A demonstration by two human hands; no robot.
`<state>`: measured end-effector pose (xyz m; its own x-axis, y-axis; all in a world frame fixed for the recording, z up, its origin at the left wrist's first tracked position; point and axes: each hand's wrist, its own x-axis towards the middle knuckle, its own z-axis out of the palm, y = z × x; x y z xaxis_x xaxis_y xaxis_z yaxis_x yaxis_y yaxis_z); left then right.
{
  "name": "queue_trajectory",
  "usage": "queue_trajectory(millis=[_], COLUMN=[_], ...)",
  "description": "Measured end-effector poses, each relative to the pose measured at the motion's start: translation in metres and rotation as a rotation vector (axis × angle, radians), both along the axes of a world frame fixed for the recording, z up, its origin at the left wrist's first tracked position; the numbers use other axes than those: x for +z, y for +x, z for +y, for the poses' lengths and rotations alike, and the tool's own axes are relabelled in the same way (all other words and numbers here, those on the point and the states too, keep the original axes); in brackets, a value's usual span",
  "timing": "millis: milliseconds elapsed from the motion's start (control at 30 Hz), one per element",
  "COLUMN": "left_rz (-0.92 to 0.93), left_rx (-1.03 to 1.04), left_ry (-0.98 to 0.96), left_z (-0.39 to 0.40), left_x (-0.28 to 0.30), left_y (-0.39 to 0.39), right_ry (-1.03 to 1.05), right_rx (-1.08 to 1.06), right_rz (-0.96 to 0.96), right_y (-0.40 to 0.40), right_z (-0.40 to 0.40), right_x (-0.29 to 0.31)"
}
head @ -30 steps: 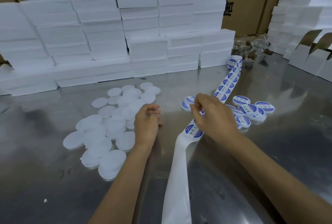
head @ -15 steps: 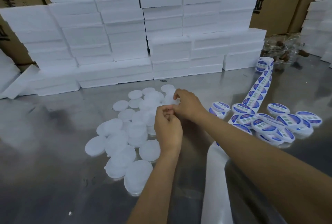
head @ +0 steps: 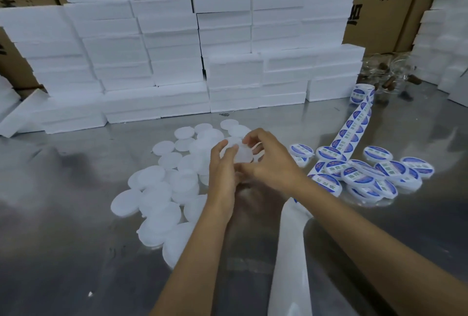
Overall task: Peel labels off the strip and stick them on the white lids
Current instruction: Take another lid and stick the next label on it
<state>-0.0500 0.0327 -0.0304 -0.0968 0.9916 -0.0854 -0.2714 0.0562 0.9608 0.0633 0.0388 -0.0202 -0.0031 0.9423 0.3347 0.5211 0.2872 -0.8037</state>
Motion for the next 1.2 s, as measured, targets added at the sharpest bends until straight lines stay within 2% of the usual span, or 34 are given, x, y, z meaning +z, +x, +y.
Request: queue_trajectory(millis=[133, 267, 500, 700, 900, 1200], left_rz=[0.169, 0.130, 0.261, 0.290, 0.301, 0.261], left_rx=[-0.078, -0.121, -0.191, -0.222, -0.232, -0.259], left_ry=[0.028, 0.037, 0.107, 0.091, 0.100, 0.128], left_z=[-0.014, -0.029, -0.044, -0.051, -0.049, -0.051], left_x=[0.006, 0.011, 0.016, 0.013, 0.011, 0.009], left_y=[0.006, 0.005, 0.025, 0.034, 0.035, 0.037], right_ry=[-0.017, -0.009, -0.012, 0.029, 0.060, 0.053], right_rx=[0.016, -0.120, -0.163, -0.264, -0.247, -0.248], right_rz=[0.004, -0.001, -0.408, -0.635, -0.658, -0.491], right_y=[0.011, 0.043, 0.100, 0.105, 0.098, 0.093], right_z=[-0.027, -0.048, -0.084, -0.092, -0.092, -0.086], right_x=[-0.003, -0.009, -0.020, -0.025, -0.032, -0.035])
